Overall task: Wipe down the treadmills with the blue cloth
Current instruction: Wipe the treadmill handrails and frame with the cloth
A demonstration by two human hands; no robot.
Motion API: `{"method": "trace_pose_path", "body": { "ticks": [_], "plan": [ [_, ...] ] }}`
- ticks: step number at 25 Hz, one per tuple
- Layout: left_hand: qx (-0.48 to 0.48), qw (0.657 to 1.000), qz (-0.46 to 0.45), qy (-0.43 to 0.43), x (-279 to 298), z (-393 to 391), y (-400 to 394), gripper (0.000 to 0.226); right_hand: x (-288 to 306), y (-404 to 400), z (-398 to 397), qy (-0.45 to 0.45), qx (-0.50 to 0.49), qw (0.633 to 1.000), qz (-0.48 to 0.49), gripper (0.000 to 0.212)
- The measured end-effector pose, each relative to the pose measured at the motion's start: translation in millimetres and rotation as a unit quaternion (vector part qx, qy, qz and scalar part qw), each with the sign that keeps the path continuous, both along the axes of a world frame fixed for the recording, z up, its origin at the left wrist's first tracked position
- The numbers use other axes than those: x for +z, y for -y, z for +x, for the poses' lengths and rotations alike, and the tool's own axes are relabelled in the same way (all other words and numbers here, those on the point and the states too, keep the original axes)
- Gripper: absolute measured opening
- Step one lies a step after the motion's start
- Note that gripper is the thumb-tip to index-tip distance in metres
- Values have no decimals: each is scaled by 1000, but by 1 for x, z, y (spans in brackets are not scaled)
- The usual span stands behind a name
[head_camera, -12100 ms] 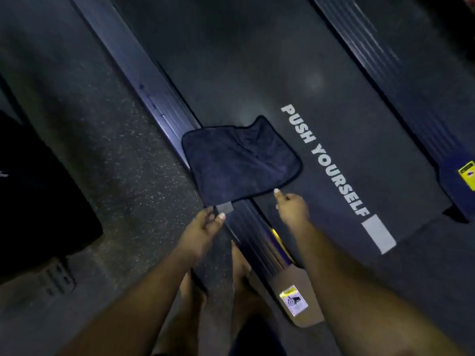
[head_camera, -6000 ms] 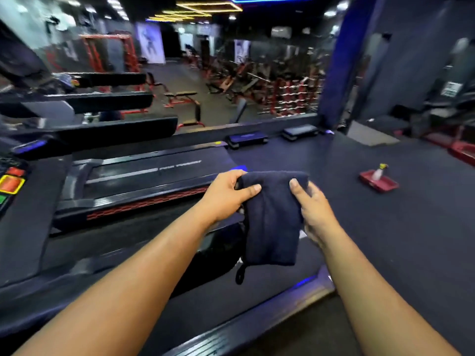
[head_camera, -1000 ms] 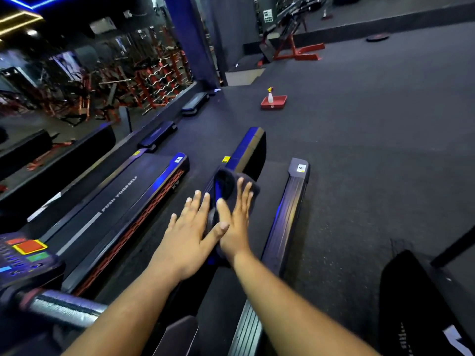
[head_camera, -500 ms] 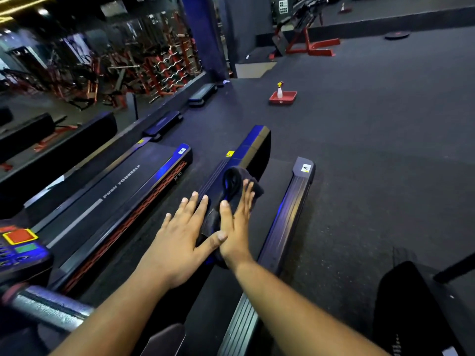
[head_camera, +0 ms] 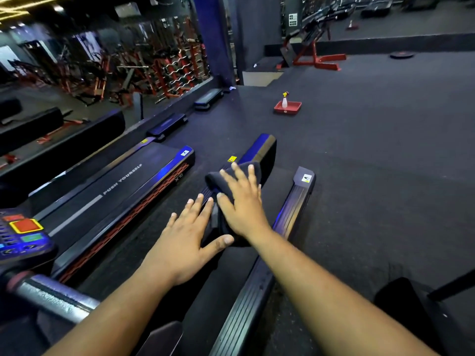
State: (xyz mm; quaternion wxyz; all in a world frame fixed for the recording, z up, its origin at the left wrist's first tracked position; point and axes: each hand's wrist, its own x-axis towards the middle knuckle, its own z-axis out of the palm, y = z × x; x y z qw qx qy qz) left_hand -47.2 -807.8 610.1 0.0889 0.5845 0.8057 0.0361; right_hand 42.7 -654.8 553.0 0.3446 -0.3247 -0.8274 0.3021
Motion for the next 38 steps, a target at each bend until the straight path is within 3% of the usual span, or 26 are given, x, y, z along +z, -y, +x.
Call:
{"method": "trace_pose_path", "body": {
  "ticks": [3, 6, 9, 12, 14, 16, 18, 21, 24, 26, 27, 29, 32, 34, 36, 38],
  "plan": [
    [1, 1000, -2, -5, -1, -1, 1, 115, 12, -49, 3, 89, 3, 994, 68, 54],
    [5, 1000, 7, 5, 0, 0, 1, 117, 41, -91, -20, 146, -74, 986, -21, 50],
    [17, 999, 44, 17, 4, 1, 9, 121, 39, -26, -21, 109, -52, 992, -23, 46],
    [44, 996, 73, 23, 6, 3, 38, 120, 14, 67, 9, 68, 69, 994, 53, 49],
    [61, 996, 53, 26, 8, 3, 68, 121, 10, 63, 14, 94, 101, 983, 119, 53],
    [69, 997, 18, -9, 8, 3, 106, 118, 26, 37, -2, 141, 56, 981, 120, 51],
    [73, 997, 0, -39, 7, 4, 140, 116, 40, 34, -18, 172, -23, 983, 53, 46],
    [65, 996, 21, -48, 2, 3, 171, 118, 37, 120, -25, 120, -44, 991, 35, 46],
    [28, 979, 174, 102, 0, -3, 177, 111, 16, 243, -2, 23, 74, 995, 56, 54],
    [45, 942, 272, 194, 0, -9, 184, 107, 8, 260, 7, 27, 127, 986, 102, 55],
    [60, 936, 283, 200, 0, -11, 188, 108, 8, 241, 4, 28, 120, 984, 131, 55],
    [77, 958, 228, 156, 1, -12, 200, 116, 19, 183, -8, 76, 49, 987, 132, 52],
    [71, 987, 134, 49, -1, -5, 217, 119, 30, 149, -26, 113, -67, 991, 12, 42],
    [46, 985, 155, 59, -2, -6, 221, 115, 14, 205, -23, 14, -53, 999, 2, 43],
    [26, 980, 172, 91, -2, -8, 218, 113, -14, 285, -6, -91, 30, 995, 15, 54],
    [8, 984, 161, 79, -4, -7, 215, 111, -39, 316, 5, -98, 61, 993, 20, 61]
  ]
}}
